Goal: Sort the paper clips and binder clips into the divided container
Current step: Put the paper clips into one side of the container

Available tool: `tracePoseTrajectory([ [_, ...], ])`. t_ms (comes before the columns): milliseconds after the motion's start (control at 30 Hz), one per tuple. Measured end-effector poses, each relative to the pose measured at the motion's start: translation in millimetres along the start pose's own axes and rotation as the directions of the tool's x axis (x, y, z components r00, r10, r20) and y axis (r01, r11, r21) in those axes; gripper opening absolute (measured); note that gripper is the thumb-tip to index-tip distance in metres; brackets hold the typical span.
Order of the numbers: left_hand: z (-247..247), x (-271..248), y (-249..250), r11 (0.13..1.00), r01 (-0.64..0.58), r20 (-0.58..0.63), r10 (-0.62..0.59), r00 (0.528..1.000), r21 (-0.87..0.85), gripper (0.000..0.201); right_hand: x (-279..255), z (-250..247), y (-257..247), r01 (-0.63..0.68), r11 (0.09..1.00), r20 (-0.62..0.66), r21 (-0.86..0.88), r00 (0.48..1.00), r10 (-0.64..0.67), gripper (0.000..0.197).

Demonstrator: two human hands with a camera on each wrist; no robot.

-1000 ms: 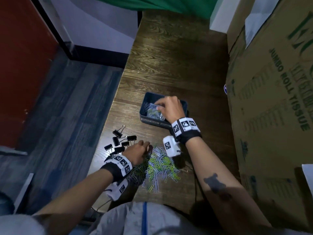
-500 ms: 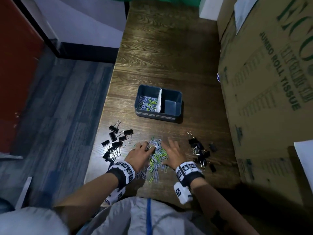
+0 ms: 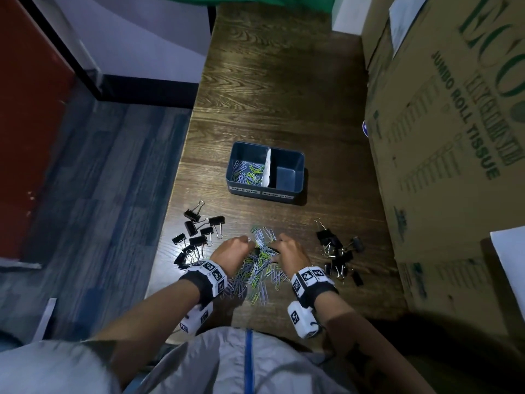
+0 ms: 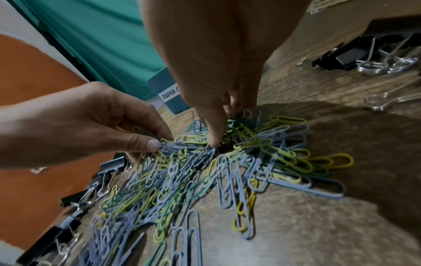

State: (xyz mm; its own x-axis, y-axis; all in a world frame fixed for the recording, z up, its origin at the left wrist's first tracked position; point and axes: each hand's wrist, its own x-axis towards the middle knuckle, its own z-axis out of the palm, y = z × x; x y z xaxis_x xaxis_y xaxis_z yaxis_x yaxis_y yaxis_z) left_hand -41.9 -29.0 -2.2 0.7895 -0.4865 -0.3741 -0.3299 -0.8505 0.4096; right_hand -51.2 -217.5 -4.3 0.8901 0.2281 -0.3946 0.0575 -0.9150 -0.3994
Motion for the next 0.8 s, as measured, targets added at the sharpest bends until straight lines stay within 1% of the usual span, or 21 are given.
tracePoseTrajectory([
  [67, -6, -2, 1, 0.998, 0.009, -0.021, -0.011, 1.000, -0.062, 0.031, 1, -3, 2, -0.021, 0.999, 0.003, 0.036, 1.000, 0.021, 0.033],
  [133, -13, -2, 2, 0.993, -0.031, -0.070, 0.023, 0.997, -0.116, 0.025, 4, -4, 5, -0.057, 0.997, 0.002, 0.056, 0.998, 0.057, 0.023],
  [200, -20, 0, 1, 0.988, -0.070, -0.113, 0.055, 0.992, -0.136, 0.016, 7, -5, 9, -0.086, 0.994, -0.013, 0.071, 0.996, 0.087, 0.018],
  [300, -33, 2, -3, 0.981, -0.107, -0.210, 0.072, 0.975, -0.160, 0.013, 6, -19, 5, -0.102, 0.990, -0.025, 0.093, 0.994, 0.105, 0.014],
  [433, -69, 9, 0, 0.956, -0.179, -0.360, 0.086, 0.929, -0.234, 0.014, 2, -43, -5, -0.092, 0.990, -0.010, 0.108, 0.996, 0.094, 0.019],
  [533, -110, 26, 3, 0.944, -0.233, -0.473, 0.099, 0.875, -0.234, 0.014, 1, -64, -13, -0.076, 0.988, -0.009, 0.136, 0.997, 0.078, 0.012],
  [633, -144, 54, 0, 0.953, -0.212, -0.552, 0.060, 0.832, -0.217, 0.012, 4, -86, -24, -0.063, 0.985, -0.027, 0.164, 0.997, 0.068, 0.009],
  [700, -161, 71, -4, 0.957, -0.164, -0.559, 0.002, 0.829, -0.239, 0.013, 8, -102, -32, -0.014, 0.984, -0.059, 0.177, 0.998, 0.025, 0.008],
  [733, -166, 79, -7, 0.955, -0.144, -0.544, -0.021, 0.839, -0.259, 0.016, 10, -110, -37, 0.005, 0.983, -0.075, 0.181, 0.997, 0.009, 0.008],
  [800, -168, 86, -11, 0.947, -0.120, -0.492, -0.044, 0.869, -0.297, 0.030, 19, -126, -44, 0.026, 0.981, -0.109, 0.194, 0.994, -0.005, 0.008],
])
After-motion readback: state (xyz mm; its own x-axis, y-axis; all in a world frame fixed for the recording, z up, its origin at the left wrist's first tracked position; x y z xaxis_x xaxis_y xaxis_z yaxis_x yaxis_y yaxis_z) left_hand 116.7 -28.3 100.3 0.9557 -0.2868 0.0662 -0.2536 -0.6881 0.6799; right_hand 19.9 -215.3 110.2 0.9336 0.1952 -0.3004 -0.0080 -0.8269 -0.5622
